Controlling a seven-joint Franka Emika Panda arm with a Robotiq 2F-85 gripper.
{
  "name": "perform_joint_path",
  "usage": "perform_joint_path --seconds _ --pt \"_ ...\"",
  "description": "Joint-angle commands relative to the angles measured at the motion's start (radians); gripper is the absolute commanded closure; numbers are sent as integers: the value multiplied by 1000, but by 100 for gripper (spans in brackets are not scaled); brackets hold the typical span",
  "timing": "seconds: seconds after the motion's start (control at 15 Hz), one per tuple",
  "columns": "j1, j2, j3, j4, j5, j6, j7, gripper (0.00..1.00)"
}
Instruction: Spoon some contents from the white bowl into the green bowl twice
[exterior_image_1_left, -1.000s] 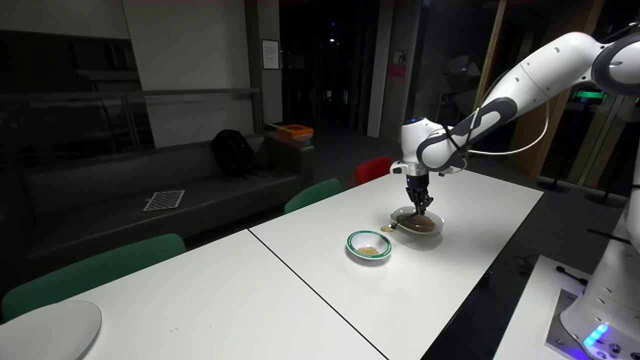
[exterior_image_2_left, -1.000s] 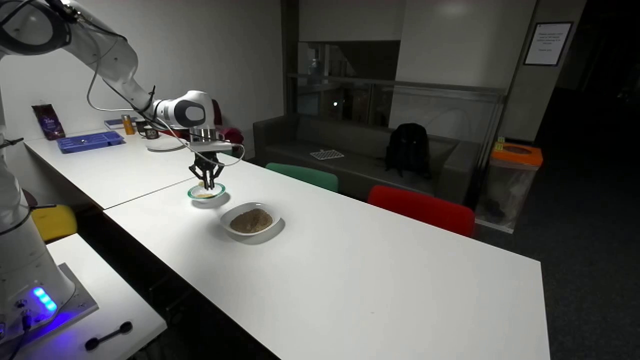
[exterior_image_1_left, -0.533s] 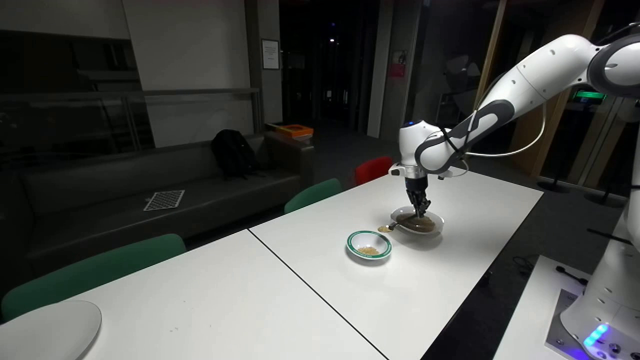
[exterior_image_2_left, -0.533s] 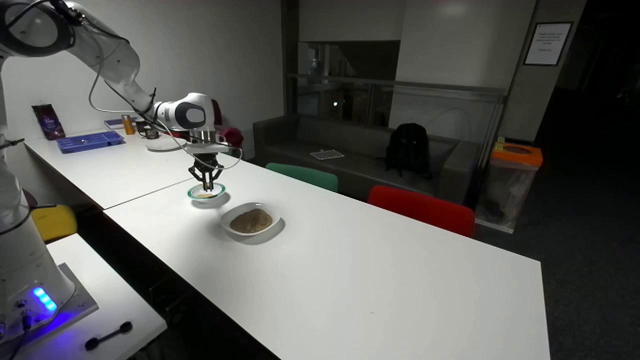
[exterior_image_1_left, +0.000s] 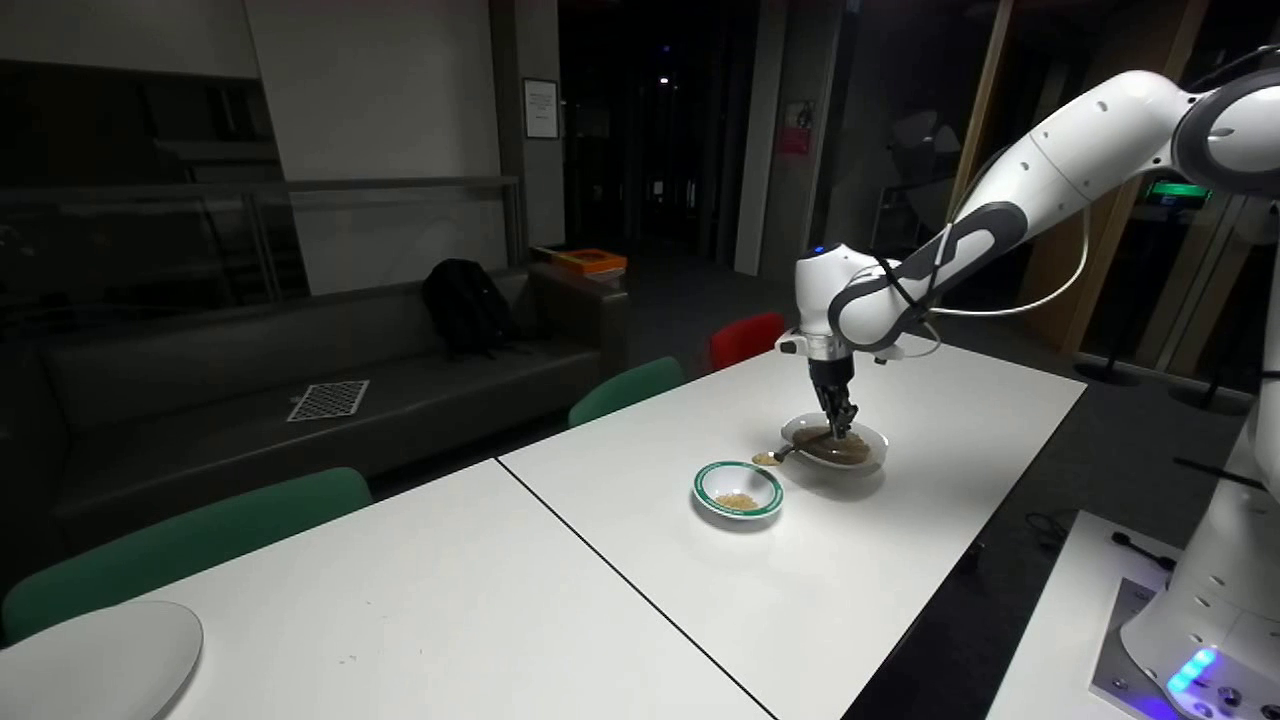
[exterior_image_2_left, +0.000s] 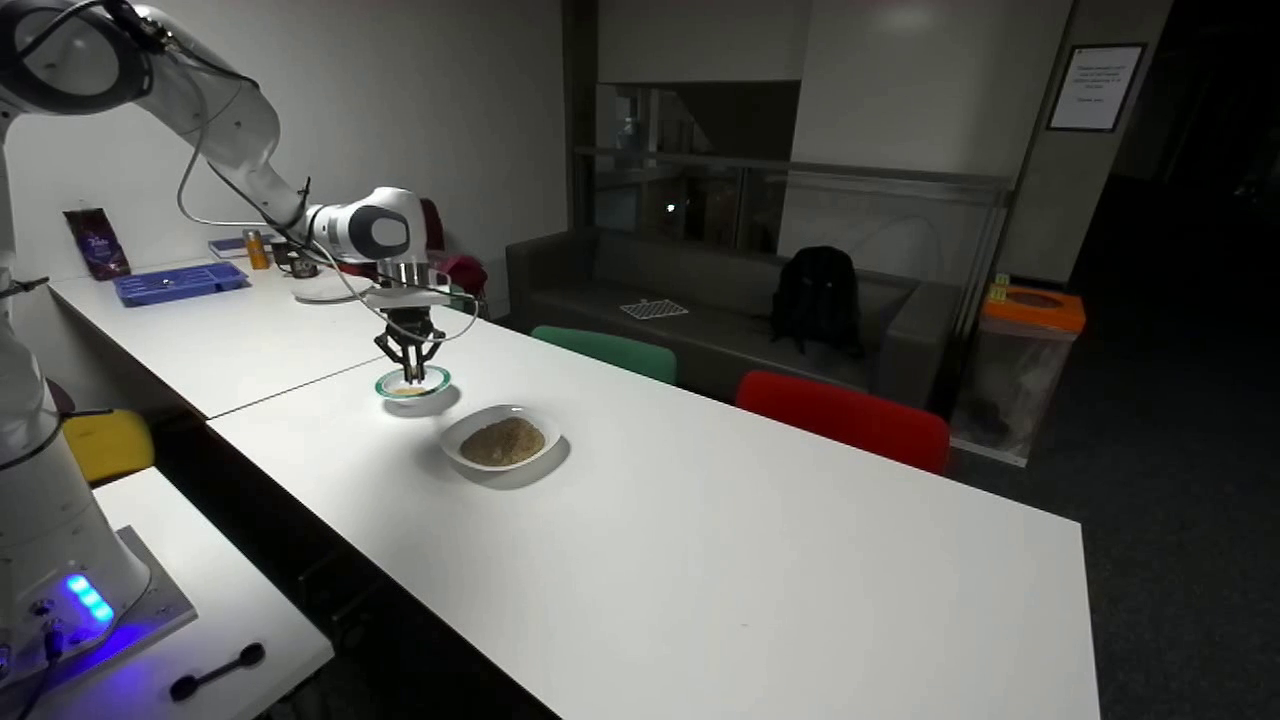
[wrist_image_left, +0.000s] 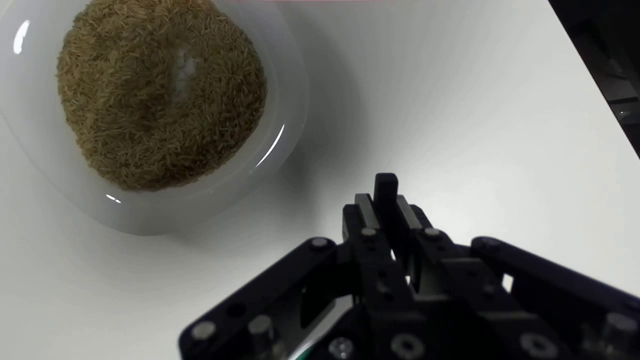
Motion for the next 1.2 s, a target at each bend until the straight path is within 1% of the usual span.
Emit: perform_joint_path --seconds 0.0,0.33,0.73,1.13 --pt "21 14 14 24 -35 -40 62 97" --pt "43 38 31 38 -57 -56 101 97" --pt "52 74 31 77 -96 -82 136 97" --pt "60 125 29 150 -147 -172 185 97"
